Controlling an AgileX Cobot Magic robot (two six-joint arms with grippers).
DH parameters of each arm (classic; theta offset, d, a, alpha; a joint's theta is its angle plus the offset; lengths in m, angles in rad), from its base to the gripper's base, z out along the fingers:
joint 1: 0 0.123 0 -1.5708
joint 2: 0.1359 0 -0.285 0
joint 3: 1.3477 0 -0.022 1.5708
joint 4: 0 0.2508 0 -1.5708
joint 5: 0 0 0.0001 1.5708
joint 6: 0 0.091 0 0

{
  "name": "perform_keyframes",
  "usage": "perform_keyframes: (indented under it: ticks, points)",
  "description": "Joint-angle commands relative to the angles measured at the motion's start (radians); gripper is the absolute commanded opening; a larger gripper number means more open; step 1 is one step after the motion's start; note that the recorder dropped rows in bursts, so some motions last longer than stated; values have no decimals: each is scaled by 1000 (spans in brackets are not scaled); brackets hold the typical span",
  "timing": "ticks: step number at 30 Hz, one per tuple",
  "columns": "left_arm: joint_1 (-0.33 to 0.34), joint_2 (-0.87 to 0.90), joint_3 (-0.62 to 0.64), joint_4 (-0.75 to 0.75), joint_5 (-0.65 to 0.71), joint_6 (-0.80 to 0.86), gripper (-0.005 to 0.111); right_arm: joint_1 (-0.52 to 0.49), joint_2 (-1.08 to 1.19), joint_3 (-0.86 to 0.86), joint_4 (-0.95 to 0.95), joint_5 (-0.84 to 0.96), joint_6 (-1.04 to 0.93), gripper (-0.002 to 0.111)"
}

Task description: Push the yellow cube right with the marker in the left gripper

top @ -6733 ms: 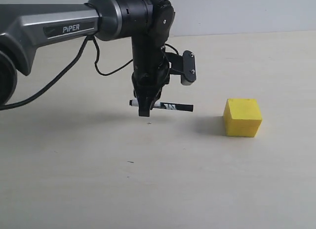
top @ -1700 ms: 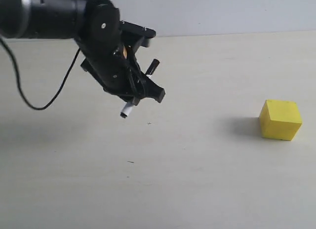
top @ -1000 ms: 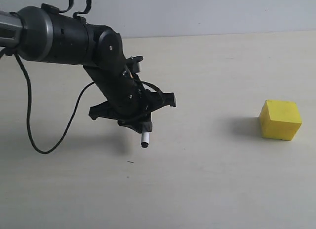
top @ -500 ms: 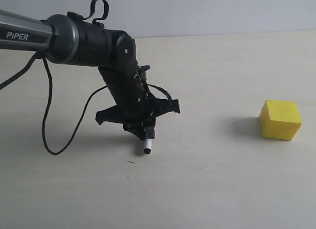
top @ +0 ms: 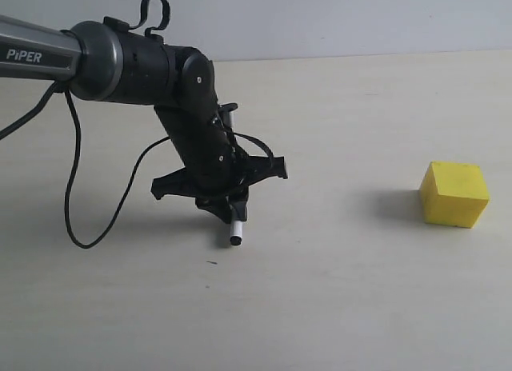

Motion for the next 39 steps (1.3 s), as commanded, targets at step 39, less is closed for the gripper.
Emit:
perform_keyframes:
  ticks: [39]
  points:
    - [-107,-788,571,48,-430,392,0,2,-6,5,-4,0,-6,0]
